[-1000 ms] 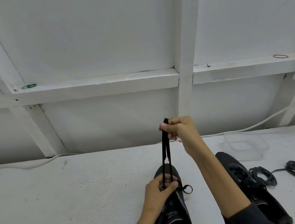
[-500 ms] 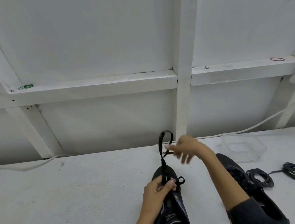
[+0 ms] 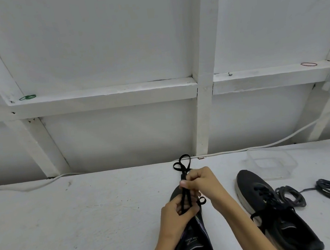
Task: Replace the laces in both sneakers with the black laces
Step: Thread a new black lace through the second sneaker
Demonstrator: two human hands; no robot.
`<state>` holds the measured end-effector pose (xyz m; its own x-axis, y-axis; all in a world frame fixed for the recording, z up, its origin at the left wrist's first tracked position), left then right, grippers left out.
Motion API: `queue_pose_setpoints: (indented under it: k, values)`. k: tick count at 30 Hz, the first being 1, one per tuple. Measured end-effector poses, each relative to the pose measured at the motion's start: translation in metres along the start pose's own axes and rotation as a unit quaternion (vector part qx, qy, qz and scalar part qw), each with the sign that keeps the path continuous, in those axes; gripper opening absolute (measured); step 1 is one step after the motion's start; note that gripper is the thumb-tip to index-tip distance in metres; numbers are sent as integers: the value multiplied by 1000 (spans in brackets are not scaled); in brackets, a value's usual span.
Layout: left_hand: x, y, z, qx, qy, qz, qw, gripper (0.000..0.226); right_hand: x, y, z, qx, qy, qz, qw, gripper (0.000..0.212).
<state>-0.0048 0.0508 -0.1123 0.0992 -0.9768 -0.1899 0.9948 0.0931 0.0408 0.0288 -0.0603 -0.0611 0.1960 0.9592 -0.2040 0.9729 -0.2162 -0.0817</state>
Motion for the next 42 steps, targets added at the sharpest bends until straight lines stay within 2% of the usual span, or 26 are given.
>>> queue_pose_setpoints:
  k: [4,7,10,15,19,21,26,28,31,35,38,42]
  values:
    - [-1,-1,2,1,-15,7,1000,19,-7,12,-22,3,80,39,996,24]
    - [-3,-1,1,0,-18,11,1000,20,-6,13,-31,2,106,37,994,36]
    - [-6,-3,6,19,-23,22,999,24,-4,9,-36,-20,66,-4,998,33]
    - [-15,6,17,115,19,68,991,40,-1,4,-38,-35,16,-50,998,29]
    - [3,8,-1,19,31,-36,999,59,2,-4,-41,-28,34,-53,998,27]
    - [5,8,-7,-1,32,-55,998,62,2,-7,-46,-29,45,-41,998,25]
    - [4,11,-22,-23,61,-56,996,77,-4,-5,-65,-32,109,-18,993,20]
    - [4,10,-21,-18,65,-58,996,75,-6,-2,-70,-29,124,-14,992,14]
    - [4,9,-18,-11,74,-56,996,70,-1,-2,-69,-15,150,-27,988,21]
    - [3,7,-20,-5,80,-52,995,66,2,-6,-79,6,229,-50,972,14]
    - [3,6,-21,1,87,-51,995,68,-4,-4,-100,0,292,-48,955,21]
    - [2,5,-21,-2,89,-50,995,66,-5,-6,-115,-26,267,-57,962,17]
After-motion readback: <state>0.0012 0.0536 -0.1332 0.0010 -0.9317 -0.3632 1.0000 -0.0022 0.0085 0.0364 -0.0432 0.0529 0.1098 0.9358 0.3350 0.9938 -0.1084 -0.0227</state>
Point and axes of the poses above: each hand's wrist, its own y-axis towards the middle knuckle, its own x-axis out of the palm, z = x × y, the point moved 9 cm from there along y, towards the middle knuckle, and after that the axes turned 15 degrees about z, right-handed, at the moved point
